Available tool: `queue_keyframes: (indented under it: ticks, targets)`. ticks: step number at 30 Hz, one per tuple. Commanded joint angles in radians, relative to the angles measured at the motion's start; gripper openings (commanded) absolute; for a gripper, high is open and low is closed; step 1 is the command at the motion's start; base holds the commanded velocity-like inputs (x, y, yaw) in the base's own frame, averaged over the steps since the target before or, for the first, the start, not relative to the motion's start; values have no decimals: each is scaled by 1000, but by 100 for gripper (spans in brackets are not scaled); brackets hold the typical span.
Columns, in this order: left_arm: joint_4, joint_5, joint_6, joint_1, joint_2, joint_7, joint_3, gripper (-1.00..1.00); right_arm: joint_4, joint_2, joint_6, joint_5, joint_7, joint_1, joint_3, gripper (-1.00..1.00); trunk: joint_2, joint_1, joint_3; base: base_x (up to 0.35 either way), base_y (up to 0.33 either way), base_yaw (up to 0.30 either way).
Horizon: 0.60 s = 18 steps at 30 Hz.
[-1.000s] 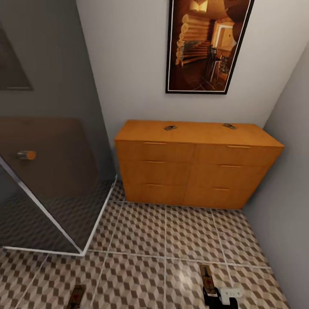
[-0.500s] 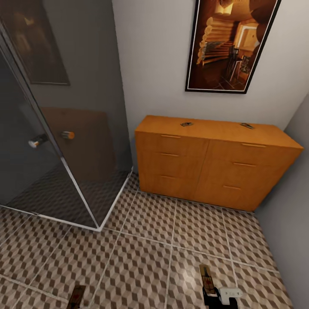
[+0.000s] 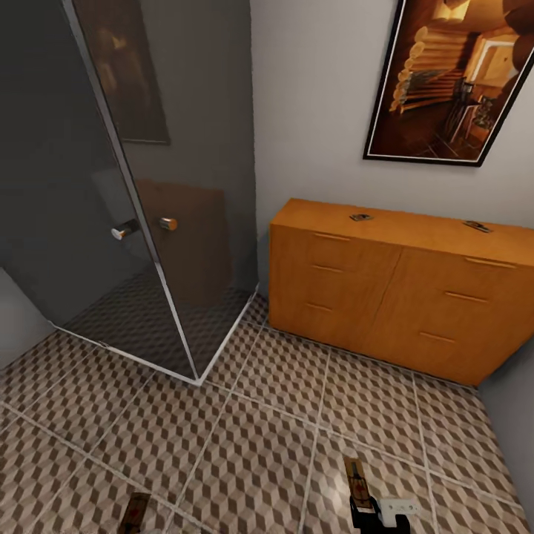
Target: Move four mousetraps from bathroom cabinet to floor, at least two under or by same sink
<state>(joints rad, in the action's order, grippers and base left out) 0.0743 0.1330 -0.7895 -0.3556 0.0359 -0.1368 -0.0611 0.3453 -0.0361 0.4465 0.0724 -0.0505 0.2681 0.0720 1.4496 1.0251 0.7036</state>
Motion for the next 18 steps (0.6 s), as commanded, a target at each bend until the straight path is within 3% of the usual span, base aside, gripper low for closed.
queue_keyframes:
  ticks: [1, 18]
  targets:
    - [4, 5, -5, -2, -2, -4, -6, -100, 0, -1, 3, 7, -5, 0, 8, -100, 0, 0, 1, -1, 0, 286]
    - [4, 5, -5, -2, -5, -4, -6, -100, -2, 0, 3, 7, -5, 0, 8, -100, 0, 0, 1, 0, 0, 288]
